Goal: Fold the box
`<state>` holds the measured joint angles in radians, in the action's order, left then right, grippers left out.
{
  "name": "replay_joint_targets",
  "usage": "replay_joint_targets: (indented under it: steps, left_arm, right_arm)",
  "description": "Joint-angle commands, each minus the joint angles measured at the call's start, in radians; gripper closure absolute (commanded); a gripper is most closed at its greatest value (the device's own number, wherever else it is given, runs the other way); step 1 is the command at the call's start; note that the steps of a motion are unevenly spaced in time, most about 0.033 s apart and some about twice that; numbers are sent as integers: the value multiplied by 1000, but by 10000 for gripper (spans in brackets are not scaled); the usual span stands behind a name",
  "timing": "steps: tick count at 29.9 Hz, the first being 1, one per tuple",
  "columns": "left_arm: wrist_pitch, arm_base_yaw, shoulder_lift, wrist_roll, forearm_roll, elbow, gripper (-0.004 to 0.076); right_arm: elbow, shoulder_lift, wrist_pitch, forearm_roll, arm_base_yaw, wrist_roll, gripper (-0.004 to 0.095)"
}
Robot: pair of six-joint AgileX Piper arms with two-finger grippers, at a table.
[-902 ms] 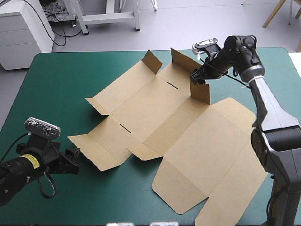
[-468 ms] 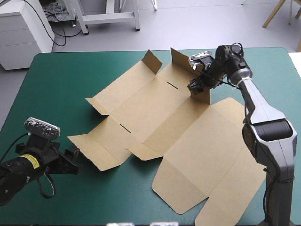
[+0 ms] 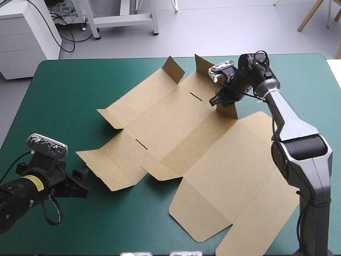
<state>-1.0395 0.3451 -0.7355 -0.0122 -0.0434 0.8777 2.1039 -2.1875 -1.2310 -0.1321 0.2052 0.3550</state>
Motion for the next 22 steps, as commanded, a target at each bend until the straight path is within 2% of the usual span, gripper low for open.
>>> replay_joint_targets:
  steps: [1,5,9,15,22]
  left_arm:
    - [45,-1,0,-2,-6,31,294]
    - [45,-1,0,-2,-8,31,294]
    - [45,-1,0,-2,-24,31,294]
    - [45,-1,0,-2,-33,31,294]
    - [45,-1,0,-2,-33,31,294]
  right_arm:
    - [32,66,29,17,-2,25,916]
    - [32,68,34,23,-2,154,916]
    - [32,68,85,-32,-2,310,918]
    - [32,68,102,-217,-2,727,919]
    - [32,68,102,-439,-2,1024,927]
